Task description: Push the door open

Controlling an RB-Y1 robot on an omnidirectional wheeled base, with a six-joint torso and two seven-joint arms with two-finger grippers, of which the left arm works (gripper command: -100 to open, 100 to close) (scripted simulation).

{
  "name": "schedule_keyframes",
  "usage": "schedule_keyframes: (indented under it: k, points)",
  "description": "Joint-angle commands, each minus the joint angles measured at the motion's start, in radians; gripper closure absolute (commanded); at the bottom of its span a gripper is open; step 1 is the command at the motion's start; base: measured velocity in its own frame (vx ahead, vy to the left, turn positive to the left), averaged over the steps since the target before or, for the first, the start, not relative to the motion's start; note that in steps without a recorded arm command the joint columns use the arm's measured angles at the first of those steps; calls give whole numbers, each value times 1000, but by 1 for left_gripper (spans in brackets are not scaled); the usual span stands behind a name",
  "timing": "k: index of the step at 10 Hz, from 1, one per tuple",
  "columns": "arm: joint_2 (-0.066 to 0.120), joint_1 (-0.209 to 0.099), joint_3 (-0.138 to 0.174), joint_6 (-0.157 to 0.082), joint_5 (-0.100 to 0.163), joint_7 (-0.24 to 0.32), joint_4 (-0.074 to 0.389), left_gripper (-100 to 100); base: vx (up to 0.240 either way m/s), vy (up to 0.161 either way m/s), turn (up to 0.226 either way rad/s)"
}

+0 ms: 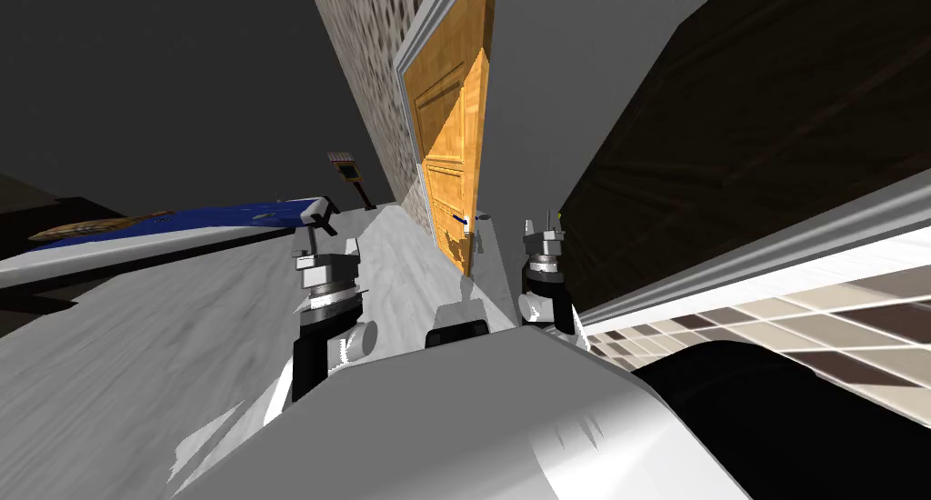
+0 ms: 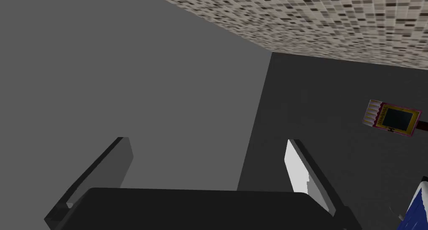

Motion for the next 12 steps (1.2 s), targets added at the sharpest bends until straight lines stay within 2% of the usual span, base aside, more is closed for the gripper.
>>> schedule_keyframes:
  k: [1,5,11,12]
  points:
    - [12,-15,-17,4,0,4,32,-100,28,-64,-101]
    - [36,-50,-56,13,0,14,104,-100,161,79,-128]
    - [63,-100,-113,27,-1,28,209,-100,90,48,-101]
    - [73,-120,-135,32,-1,33,250,-100,117,92,-212]
